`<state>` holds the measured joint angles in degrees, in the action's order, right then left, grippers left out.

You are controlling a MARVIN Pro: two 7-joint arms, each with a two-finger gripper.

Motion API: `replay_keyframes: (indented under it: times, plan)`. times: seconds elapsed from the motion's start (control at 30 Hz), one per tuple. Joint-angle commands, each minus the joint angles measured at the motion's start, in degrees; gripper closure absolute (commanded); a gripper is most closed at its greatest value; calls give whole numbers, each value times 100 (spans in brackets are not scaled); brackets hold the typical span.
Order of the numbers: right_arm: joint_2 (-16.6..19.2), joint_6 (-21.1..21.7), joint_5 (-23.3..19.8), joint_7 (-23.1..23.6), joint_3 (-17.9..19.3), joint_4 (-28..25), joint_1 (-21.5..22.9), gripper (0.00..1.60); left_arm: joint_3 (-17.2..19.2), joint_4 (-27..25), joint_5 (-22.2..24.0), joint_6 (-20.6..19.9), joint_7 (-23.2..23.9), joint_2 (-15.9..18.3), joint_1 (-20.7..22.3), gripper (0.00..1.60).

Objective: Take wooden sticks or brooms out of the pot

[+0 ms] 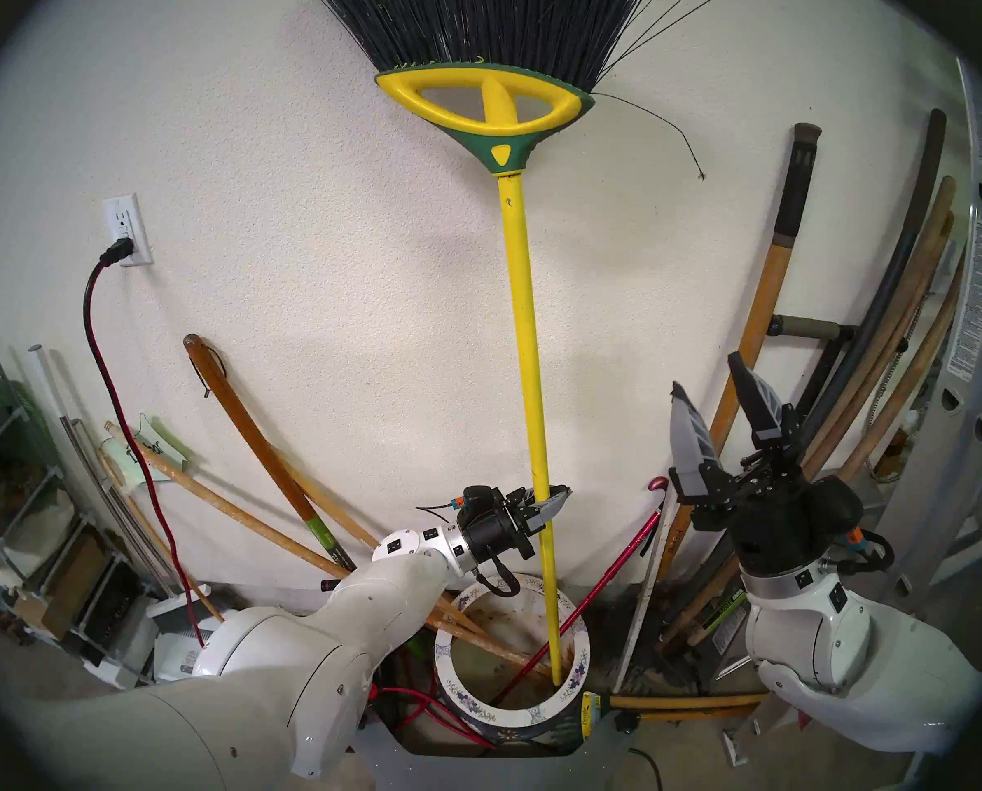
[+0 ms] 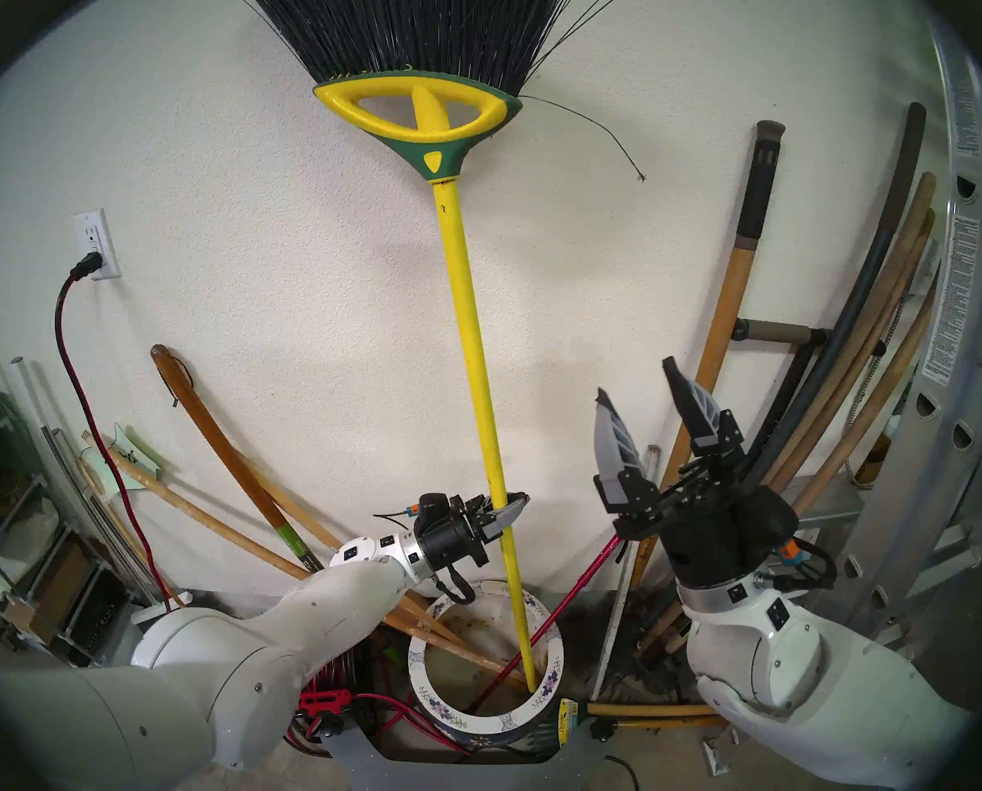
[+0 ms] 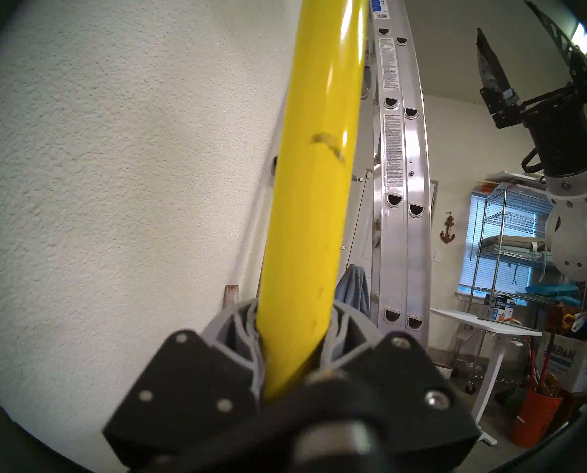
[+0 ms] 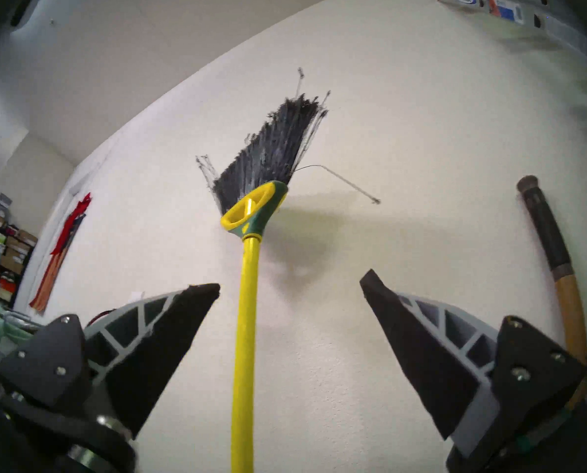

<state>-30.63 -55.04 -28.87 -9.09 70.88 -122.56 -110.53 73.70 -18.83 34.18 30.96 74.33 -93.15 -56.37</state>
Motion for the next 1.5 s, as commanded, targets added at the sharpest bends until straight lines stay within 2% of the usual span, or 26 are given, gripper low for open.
replay_keyframes:
  times: [0.0,0.2,0.23,0.3,0.33,0.37,0.5,0.53,0.6,0.63,0.87,0.93,0.97,1.17,1.2,1.27,1.47]
  plan:
    - [216,148,-315,714,-642,155,538,0,2,-105,73,-1,362,-108,155,160]
    - [-67,604,-380,1245,-1023,808,1047,0,-4,-117,60,2,324,-108,149,160]
    - [-140,663,-373,1290,-982,877,1002,0,-6,-119,56,2,313,-108,147,160]
    - [-299,793,-417,1429,-1132,1158,1244,0,-7,-120,53,3,306,-108,146,160]
    - [-340,916,-419,1455,-1067,1167,1194,0,-7,-121,51,4,302,-108,146,160]
    - [-462,915,-439,1587,-1166,1376,1373,0,-6,-120,52,4,306,-108,147,160]
    - [-805,1155,-498,1871,-1189,1731,1618,0,-6,-120,51,5,304,-108,146,160]
    - [-776,1226,-529,1877,-1116,1702,1557,0,-7,-121,49,6,300,-108,146,160]
    - [-1047,1339,-539,2020,-1183,1929,1830,0,-7,-123,46,6,294,-109,145,160]
    - [-973,1405,-575,2007,-1113,1867,1753,0,-8,-124,44,7,286,-109,144,160]
    - [-1514,1914,-614,2304,-1043,2158,2282,0,-16,-131,20,15,218,-110,137,160]
    - [-1566,2062,-639,2365,-928,2125,2327,0,-18,-132,13,17,197,-110,135,160]
    - [-1714,2138,-617,2431,-916,2218,2471,0,-18,-132,10,18,189,-111,135,160]
    - [-2055,2615,-615,2736,-796,2416,2921,0,-20,-134,-2,23,166,-111,132,160]
    - [-2037,2677,-610,2763,-686,2329,2784,0,-20,-134,-3,24,162,-111,132,160]
    - [-2239,2843,-623,2895,-736,2492,3037,0,-19,-135,-4,25,165,-112,132,160]
    - [-2630,3293,-640,3269,-743,2727,3400,0,-17,-136,-9,27,170,-112,132,160]
